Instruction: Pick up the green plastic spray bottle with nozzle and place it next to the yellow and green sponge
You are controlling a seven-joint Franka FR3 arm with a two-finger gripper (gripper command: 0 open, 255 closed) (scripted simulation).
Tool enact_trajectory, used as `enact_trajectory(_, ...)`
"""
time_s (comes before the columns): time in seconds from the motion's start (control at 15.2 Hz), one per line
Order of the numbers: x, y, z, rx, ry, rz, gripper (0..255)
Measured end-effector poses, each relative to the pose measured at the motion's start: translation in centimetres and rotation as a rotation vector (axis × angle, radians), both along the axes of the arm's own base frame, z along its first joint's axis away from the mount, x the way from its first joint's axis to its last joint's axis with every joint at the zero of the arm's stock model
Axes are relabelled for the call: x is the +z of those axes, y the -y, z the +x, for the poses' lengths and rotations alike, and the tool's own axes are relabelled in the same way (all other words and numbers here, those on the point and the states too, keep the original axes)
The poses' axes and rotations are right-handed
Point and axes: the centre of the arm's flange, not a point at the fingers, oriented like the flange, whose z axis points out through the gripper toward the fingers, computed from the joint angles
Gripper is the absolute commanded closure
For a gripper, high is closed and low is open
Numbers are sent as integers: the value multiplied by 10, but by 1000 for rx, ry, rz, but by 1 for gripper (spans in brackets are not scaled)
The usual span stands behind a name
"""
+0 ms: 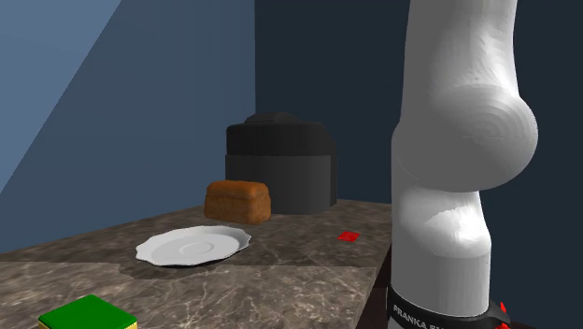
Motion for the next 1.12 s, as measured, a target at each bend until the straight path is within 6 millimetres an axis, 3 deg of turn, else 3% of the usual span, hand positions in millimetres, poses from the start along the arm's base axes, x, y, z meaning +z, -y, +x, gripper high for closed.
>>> enact_trajectory(1.12,-90,-1,0,0,0,0,255)
